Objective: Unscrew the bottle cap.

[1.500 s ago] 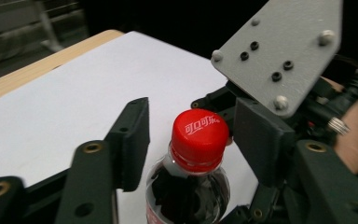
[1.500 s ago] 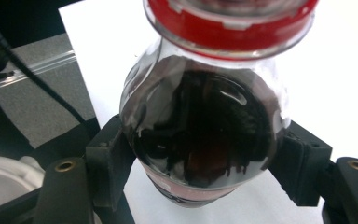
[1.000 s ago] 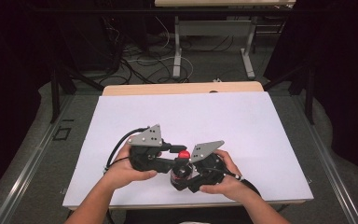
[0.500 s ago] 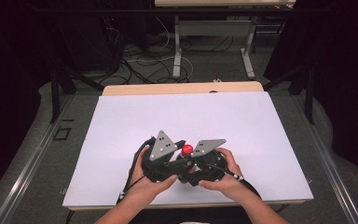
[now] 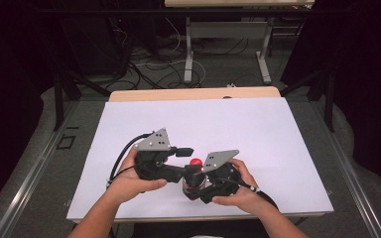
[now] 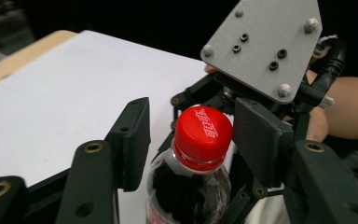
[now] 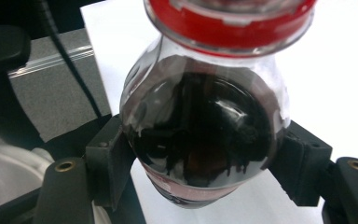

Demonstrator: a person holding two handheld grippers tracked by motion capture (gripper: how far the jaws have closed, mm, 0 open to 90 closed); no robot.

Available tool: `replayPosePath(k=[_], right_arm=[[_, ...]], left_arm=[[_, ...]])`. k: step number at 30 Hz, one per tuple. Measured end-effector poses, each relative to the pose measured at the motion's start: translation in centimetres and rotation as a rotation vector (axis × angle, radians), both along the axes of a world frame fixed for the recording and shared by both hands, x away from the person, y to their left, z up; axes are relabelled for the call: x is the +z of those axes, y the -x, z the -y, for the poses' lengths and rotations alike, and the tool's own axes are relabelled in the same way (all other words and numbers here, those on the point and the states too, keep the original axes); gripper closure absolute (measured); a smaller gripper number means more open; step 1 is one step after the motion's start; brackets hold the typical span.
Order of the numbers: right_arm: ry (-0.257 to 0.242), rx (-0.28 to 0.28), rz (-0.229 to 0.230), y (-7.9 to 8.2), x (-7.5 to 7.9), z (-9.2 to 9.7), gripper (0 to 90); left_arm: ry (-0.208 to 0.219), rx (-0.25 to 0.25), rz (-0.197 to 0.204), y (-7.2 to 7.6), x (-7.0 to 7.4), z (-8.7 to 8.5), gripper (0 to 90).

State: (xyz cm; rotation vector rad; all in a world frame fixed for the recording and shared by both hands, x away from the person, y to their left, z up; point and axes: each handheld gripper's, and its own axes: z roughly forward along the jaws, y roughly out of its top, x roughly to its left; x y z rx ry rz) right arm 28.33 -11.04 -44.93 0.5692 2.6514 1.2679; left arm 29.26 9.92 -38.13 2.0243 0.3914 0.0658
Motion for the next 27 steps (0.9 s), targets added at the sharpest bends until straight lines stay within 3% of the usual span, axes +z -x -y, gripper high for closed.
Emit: replayPosePath(k=[4, 6, 11, 16, 19, 20, 21, 23, 25, 27], right_arm=[[0.003, 0.022, 0.000, 0.1, 0.0, -0.1, 29.5], [0.003, 0.018, -0.004, 0.1, 0.0, -0.1, 29.5], [0.009, -0.047, -0.019, -0.3, -0.2, 0.1, 29.5], [0.024, -0.096, -0.014, -0.5, -0.3, 0.2, 29.5], [0.021, -0.115, -0.004, -0.5, -0.4, 0.2, 29.5], [0.022, -0.109, -0.008, -0.6, -0.5, 0.2, 29.4], [0.014, -0.114, -0.015, -0.6, -0.4, 0.3, 29.4], [0.014, -0.109, -0.018, -0.7, -0.4, 0.5, 29.4], [0.004, -0.100, -0.011, -0.9, -0.3, 0.7, 29.4], [0.002, -0.096, -0.016, -0.9, -0.2, 0.8, 29.4]], left_arm=[[0.006, -0.057, -0.007, 0.0, -0.4, 0.4, 57.0], [-0.006, -0.037, 0.001, 0.2, -0.4, 0.6, 60.4], [-0.038, 0.116, 0.063, 1.3, -0.6, 1.7, 61.0], [-0.024, 0.306, 0.077, 2.7, -1.1, 3.1, 60.8], [-0.038, 0.354, 0.096, 3.1, -1.2, 3.7, 60.2], [-0.042, 0.356, 0.099, 3.1, -1.1, 3.6, 58.8], [-0.041, 0.342, 0.096, 3.0, -1.0, 3.5, 52.0], [-0.022, 0.317, 0.082, 2.8, -0.8, 3.0, 50.4], [-0.032, 0.270, 0.066, 2.5, -0.5, 2.4, 43.3], [-0.019, 0.228, 0.064, 2.2, -0.4, 1.7, 42.4]])
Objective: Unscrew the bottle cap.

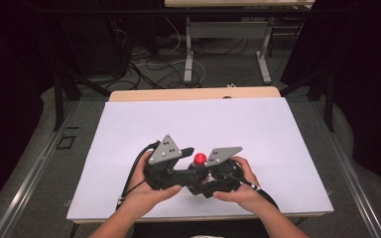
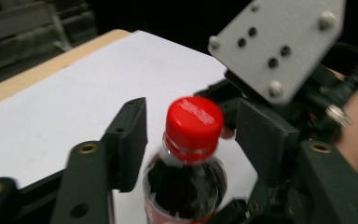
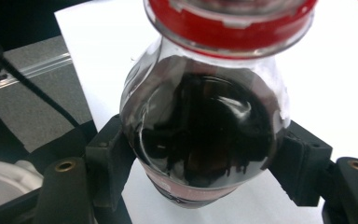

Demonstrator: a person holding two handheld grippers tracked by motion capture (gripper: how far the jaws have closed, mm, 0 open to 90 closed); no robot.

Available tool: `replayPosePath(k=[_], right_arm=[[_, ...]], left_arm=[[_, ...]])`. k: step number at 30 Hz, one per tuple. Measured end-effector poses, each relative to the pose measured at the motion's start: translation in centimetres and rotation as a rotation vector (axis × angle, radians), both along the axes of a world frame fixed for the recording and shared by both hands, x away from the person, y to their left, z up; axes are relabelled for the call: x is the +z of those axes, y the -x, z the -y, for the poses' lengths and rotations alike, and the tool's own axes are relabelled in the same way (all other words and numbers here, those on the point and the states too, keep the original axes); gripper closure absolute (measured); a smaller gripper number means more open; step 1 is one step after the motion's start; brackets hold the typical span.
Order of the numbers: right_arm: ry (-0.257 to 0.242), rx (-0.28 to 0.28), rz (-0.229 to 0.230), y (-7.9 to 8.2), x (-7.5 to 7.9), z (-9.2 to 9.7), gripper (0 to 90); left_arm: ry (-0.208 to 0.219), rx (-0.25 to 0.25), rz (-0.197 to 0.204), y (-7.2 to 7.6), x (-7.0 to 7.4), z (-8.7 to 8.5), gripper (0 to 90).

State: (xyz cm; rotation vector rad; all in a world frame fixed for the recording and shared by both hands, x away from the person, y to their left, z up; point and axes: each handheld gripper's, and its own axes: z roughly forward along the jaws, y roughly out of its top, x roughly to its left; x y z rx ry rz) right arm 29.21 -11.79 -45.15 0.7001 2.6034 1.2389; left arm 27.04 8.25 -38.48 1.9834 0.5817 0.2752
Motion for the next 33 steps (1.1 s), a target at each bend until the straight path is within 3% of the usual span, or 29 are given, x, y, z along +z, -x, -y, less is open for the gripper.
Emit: replayPosePath(k=[2, 4, 8, 12, 15, 16, 18, 25, 27, 30, 33], right_arm=[[-0.004, 0.015, -0.003, 0.0, 0.1, 0.0, 29.4], [-0.001, 0.069, -0.008, 0.2, 0.2, -0.1, 29.4], [-0.001, 0.094, 0.004, 0.7, 0.3, -0.5, 29.4], [-0.005, 0.141, 0.016, 1.1, 0.2, -0.9, 29.4], [-0.003, 0.151, 0.007, 1.1, 0.1, -1.0, 29.4], [0.006, 0.145, 0.005, 1.1, 0.1, -1.0, 29.4], [0.004, 0.122, -0.004, 0.9, 0.0, -0.9, 29.5], [0.026, 0.034, -0.009, 0.4, -0.2, -0.7, 29.5], [0.023, -0.002, -0.003, 0.4, -0.3, -0.7, 29.5], [0.026, -0.019, -0.017, 0.4, -0.3, -0.7, 29.5], [0.031, -0.043, 0.013, 0.4, -0.3, -0.6, 29.5]], left_arm=[[0.008, -0.086, 0.001, -0.5, 0.2, -0.8, 41.3], [0.009, -0.143, -0.001, -1.0, 0.2, -1.4, 41.1], [-0.036, -0.261, 0.009, -2.0, 0.0, -2.0, 43.5], [0.011, -0.345, -0.027, -2.5, -0.5, -2.0, 53.7], [0.034, -0.364, -0.042, -2.5, -0.7, -1.9, 60.2], [0.024, -0.327, -0.035, -2.3, -0.7, -1.6, 60.5], [0.019, -0.298, -0.027, -2.1, -0.7, -1.4, 60.7], [-0.036, -0.005, 0.035, 0.0, -1.0, 0.6, 61.0], [-0.025, 0.062, 0.043, 0.5, -1.2, 1.2, 61.0], [-0.030, 0.114, 0.047, 0.8, -1.2, 1.7, 61.1], [-0.019, 0.127, 0.026, 0.7, -1.0, 1.8, 61.0]])
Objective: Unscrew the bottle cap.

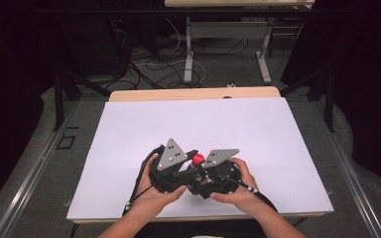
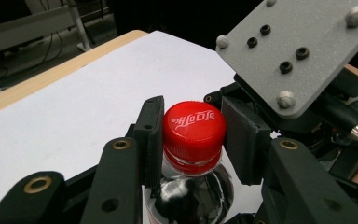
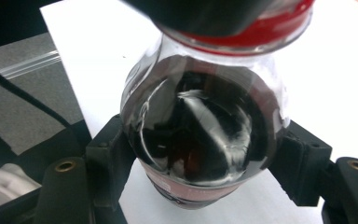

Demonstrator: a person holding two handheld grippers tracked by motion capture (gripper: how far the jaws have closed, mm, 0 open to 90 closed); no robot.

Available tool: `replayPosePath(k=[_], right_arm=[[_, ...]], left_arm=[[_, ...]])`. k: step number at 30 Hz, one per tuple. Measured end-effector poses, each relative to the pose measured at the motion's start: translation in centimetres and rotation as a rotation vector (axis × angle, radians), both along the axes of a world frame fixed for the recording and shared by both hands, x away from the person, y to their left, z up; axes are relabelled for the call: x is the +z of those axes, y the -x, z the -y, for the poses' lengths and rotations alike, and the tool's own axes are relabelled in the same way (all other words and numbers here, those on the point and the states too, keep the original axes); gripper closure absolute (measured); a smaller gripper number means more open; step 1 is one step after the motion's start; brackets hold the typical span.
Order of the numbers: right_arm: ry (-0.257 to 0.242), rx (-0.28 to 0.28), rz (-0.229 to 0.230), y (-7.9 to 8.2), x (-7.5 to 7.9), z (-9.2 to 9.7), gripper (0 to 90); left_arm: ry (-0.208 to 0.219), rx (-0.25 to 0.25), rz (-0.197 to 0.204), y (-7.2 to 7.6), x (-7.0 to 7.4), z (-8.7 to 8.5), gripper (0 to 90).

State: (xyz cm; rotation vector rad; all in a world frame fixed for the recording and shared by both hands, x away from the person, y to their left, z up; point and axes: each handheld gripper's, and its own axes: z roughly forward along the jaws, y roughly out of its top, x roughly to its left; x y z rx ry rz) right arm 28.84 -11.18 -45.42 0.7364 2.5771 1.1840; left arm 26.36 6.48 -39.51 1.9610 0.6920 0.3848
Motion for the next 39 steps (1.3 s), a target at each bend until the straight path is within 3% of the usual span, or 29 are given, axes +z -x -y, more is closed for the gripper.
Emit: replayPosePath(k=[6, 17, 23, 39], right_arm=[[0.013, -0.025, 0.017, -0.1, -0.1, 0.0, 29.6], [-0.004, -0.040, -0.005, -0.1, 0.0, 0.3, 29.5], [0.000, -0.031, 0.009, -0.5, 0.2, 0.7, 29.5], [-0.028, -0.085, 0.031, -1.3, 0.6, 2.1, 29.5]], left_arm=[[0.016, 0.026, -0.003, 0.0, 0.4, -0.1, 61.0], [0.024, 0.025, 0.003, -0.1, 1.5, -1.2, 61.0], [0.021, 0.034, 0.005, -0.6, 1.8, -1.9, 61.0], [0.048, 0.099, -0.037, -2.7, 0.3, -3.9, 61.0]])
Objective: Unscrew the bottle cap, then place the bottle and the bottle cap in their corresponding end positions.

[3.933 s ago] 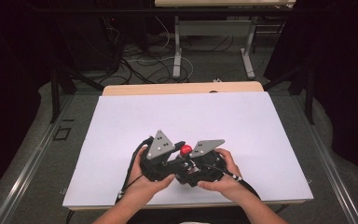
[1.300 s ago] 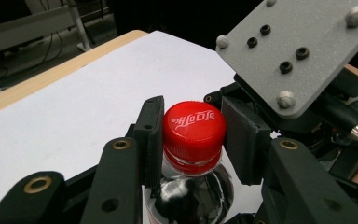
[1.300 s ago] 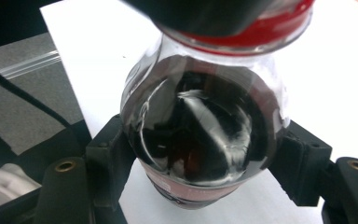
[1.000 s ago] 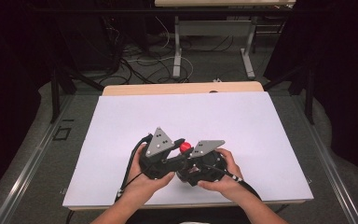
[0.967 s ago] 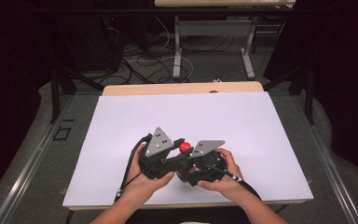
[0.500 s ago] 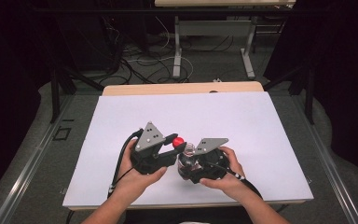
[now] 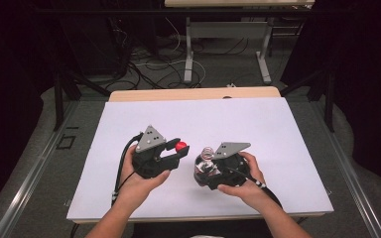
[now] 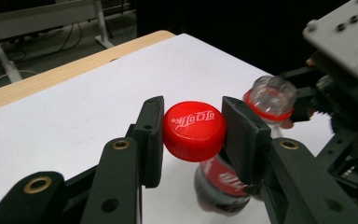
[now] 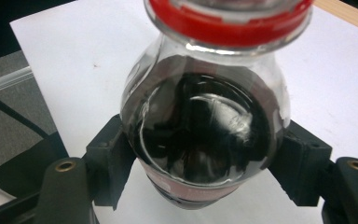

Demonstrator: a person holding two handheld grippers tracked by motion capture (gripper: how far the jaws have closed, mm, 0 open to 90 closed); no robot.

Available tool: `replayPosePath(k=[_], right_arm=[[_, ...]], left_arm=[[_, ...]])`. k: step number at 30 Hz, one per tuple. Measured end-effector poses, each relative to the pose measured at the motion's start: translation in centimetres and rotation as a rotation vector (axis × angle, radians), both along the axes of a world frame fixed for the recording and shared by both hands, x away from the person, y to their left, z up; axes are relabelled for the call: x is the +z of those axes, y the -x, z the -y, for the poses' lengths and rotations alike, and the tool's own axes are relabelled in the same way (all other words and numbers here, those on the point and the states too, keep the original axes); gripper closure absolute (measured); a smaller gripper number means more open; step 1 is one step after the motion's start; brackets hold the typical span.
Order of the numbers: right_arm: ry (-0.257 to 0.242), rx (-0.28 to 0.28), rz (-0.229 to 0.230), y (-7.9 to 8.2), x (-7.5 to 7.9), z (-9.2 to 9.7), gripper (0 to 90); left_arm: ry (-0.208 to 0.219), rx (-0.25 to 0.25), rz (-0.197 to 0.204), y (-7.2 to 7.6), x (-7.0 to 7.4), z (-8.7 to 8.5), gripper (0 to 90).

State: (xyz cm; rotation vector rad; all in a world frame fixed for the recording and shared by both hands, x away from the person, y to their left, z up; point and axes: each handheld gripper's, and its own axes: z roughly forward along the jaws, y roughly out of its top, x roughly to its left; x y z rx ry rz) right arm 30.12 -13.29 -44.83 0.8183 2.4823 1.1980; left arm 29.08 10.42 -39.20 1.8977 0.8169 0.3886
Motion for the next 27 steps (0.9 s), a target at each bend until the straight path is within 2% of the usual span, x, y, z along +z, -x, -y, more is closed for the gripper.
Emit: replayPosePath(k=[2, 3, 7, 11, 16, 23, 24, 27], right_arm=[[-0.001, -0.013, 0.006, -0.2, 0.0, 0.3, 29.5], [0.001, -0.011, -0.012, -0.2, 0.1, 0.4, 29.5], [-0.021, -0.042, 0.003, -0.6, 0.0, 0.9, 29.5], [-0.015, -0.064, 0.006, -1.1, 0.0, 1.6, 29.5], [-0.008, -0.111, 0.008, -2.0, -0.1, 2.4, 29.5], [0.001, -0.153, 0.017, -3.9, -0.4, 3.0, 29.5], [-0.011, -0.162, 0.020, -4.1, -0.4, 3.0, 29.5], [-0.004, -0.170, 0.013, -5.0, -0.1, 2.8, 29.5]], left_arm=[[0.009, 0.006, -0.009, -0.3, -0.4, -0.3, 61.0], [0.010, 0.012, -0.010, -0.4, -0.7, -0.5, 61.0], [0.009, 0.030, -0.017, -0.8, -1.9, -1.1, 61.0], [0.019, 0.046, -0.038, -1.2, -3.1, -1.7, 61.0], [0.029, 0.061, -0.040, -1.5, -4.2, -2.2, 61.0], [0.010, 0.066, -0.046, -1.9, -5.5, -2.5, 61.0], [0.015, 0.073, -0.053, -1.9, -5.8, -2.4, 61.0], [0.018, 0.082, -0.048, -2.0, -6.4, -2.5, 61.0]])
